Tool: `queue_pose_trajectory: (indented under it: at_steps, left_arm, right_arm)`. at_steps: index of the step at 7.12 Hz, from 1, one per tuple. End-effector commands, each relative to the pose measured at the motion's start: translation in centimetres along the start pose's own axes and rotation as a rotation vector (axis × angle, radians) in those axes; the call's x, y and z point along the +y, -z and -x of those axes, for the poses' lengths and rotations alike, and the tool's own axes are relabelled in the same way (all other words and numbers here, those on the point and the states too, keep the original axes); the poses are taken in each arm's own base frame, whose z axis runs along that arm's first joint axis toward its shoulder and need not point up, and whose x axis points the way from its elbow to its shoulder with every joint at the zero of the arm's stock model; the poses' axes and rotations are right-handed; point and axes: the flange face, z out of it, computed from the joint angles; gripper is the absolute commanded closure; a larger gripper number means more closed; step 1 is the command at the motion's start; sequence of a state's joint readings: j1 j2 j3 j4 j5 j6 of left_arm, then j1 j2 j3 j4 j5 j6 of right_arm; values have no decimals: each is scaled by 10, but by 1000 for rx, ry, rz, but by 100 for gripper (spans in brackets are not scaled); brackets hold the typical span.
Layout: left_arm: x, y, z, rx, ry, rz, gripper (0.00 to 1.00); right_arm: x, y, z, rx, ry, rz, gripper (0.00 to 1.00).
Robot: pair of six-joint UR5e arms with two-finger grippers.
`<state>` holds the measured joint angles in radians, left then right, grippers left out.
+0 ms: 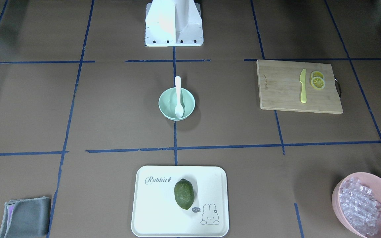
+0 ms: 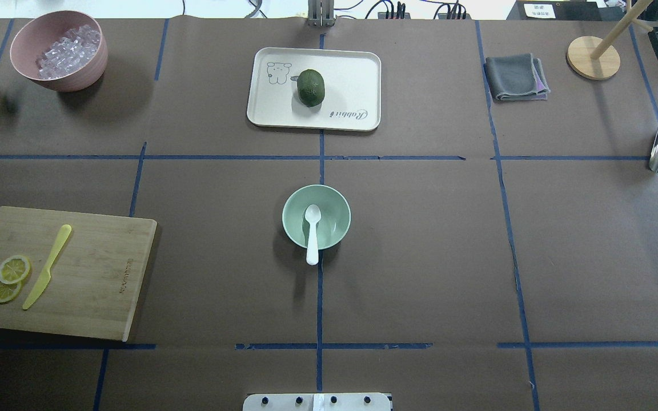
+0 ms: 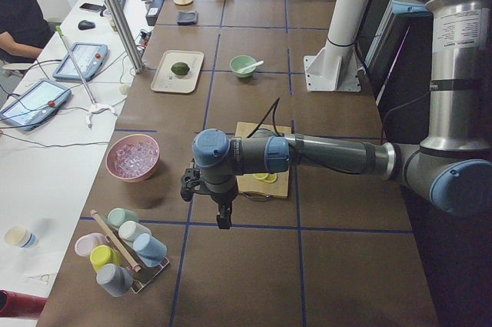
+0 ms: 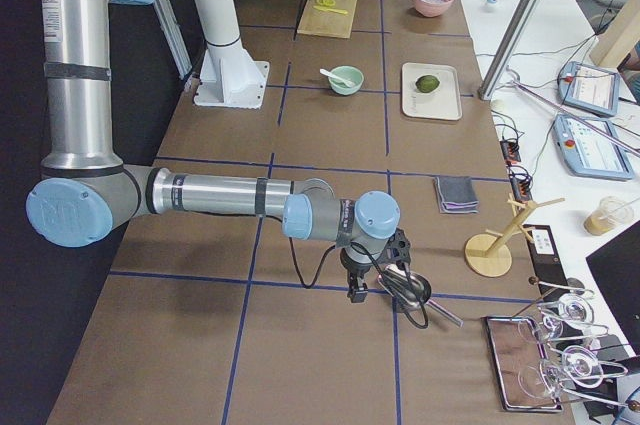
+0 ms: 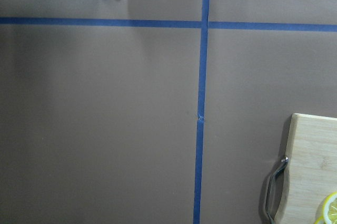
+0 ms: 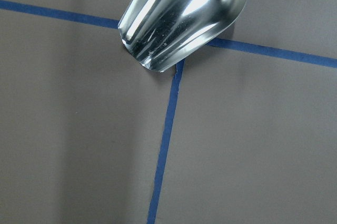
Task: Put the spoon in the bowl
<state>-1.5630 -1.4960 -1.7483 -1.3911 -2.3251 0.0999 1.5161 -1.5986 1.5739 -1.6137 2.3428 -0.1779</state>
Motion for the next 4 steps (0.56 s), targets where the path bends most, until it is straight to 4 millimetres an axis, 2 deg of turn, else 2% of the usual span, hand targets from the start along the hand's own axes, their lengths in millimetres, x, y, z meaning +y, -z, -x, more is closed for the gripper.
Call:
queue_pose_trajectory:
  at_steps: [1, 4]
  left_arm:
    - [0, 2, -2, 3, -18, -2, 0]
    - [3, 1, -1, 8, -16, -2, 0]
  right_arm:
    - [0, 1, 0, -1, 0, -2, 1]
    - [-2, 4, 3, 0, 4, -7, 1]
